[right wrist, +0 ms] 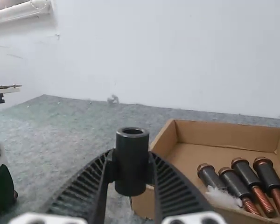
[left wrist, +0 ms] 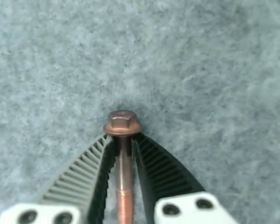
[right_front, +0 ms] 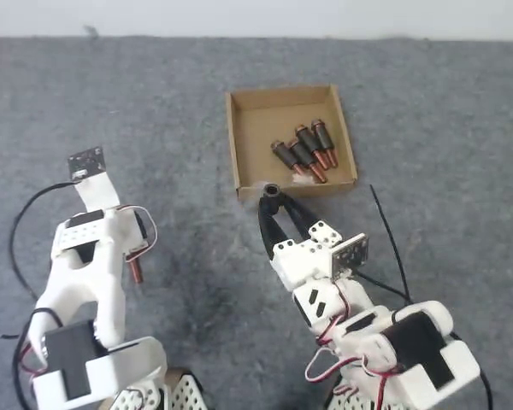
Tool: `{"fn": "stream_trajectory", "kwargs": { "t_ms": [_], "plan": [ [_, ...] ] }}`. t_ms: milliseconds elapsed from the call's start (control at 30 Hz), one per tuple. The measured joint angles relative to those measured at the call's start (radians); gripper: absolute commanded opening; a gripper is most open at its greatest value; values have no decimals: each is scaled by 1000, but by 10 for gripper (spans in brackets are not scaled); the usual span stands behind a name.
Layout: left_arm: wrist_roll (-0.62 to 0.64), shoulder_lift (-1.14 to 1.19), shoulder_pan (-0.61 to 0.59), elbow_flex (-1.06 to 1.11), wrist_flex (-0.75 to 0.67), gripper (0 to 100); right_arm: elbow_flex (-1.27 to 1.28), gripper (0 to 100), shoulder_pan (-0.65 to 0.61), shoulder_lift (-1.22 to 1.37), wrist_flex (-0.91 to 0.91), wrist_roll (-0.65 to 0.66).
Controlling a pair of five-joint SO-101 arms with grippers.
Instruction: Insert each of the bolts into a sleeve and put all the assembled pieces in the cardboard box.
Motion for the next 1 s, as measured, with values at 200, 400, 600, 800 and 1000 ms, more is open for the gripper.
{"fn": "stream_trajectory", "kwargs": {
  "t_ms": [200, 400, 600, 800, 1000],
  "plan": [
    [-2, 0, 40, 0, 0, 12, 0, 6, -12, 8, 0, 0],
    [0, 0, 158, -68, 0, 12, 0, 6, -18, 8, 0, 0],
    [3, 2, 272, -198, 0, 12, 0, 6, -18, 8, 0, 0],
    [0, 2, 384, -229, -126, 12, 0, 6, -18, 8, 0, 0],
    [3, 2, 397, -173, -488, 12, 0, 6, -18, 8, 0, 0]
  ]
}}
